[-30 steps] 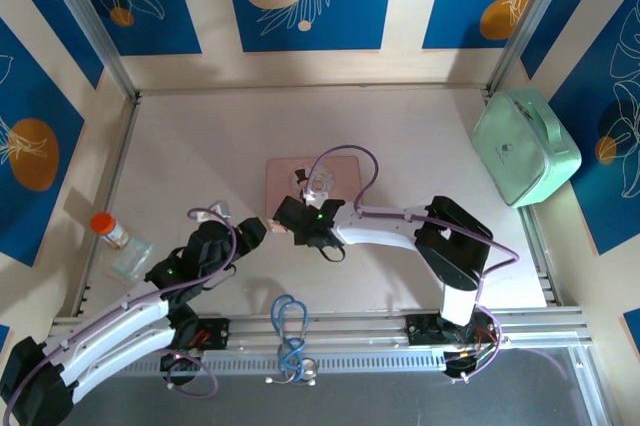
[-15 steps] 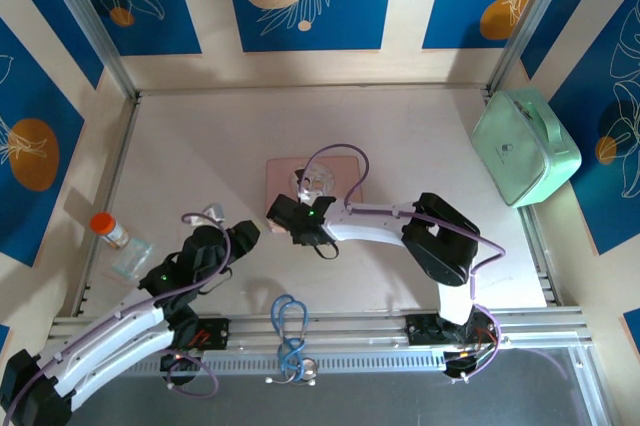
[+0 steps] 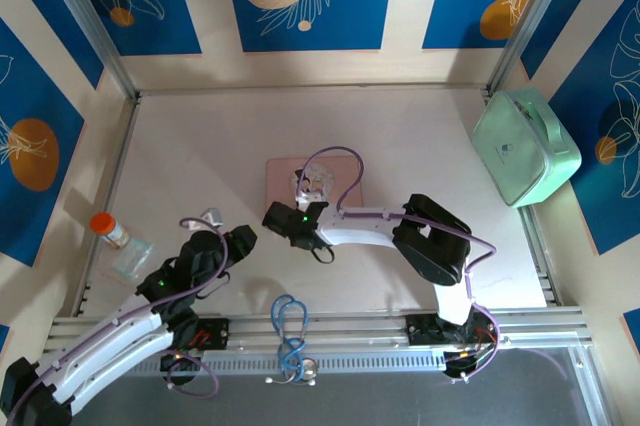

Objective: Unlock the padlock with the key

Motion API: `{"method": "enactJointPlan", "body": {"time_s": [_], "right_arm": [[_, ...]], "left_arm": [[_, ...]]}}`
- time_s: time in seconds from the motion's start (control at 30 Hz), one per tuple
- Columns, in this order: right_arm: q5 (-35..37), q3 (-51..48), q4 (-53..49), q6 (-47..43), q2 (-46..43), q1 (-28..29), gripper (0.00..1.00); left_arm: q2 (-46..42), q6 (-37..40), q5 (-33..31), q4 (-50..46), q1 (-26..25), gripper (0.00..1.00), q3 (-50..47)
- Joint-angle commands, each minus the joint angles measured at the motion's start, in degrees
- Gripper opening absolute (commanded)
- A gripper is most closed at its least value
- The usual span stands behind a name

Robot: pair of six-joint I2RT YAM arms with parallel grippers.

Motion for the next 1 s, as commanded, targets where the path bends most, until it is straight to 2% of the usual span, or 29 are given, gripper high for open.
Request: {"method": "enactJointPlan", "body": {"time_s": [0.0,0.1,0.33,0.63,0.97], "right_arm": [[6.02,-1.69,3.19,2.78,-2.07,1.45,0.62],[5.47,-1.61,3.72,2.46,-1.01,1.06,0.64],[4.39,-2.82,5.83,2.20,-1.37,0.15,0.58],[4.62,-0.78,2.12,3.85,-0.25,-0.59,0.48],[2.43,4.76,-7.33,6.05,1.20,-1.23,0.38]], "left_arm": [[-0.54,0.49,0.02,1.60,-0.47,0.40,-1.57],[-0.63,0.18,-0.16,2.14,-0.47,0.40,-1.96],[-0.28,1.39,0.02,1.81,-0.45,0.38,-1.04],[-0.19,2.11,0.41,1.84,-0.45,0.36,-0.45],[-0.65,4.10,1.95,1.64,-0.46,0.36,-0.26]]}}
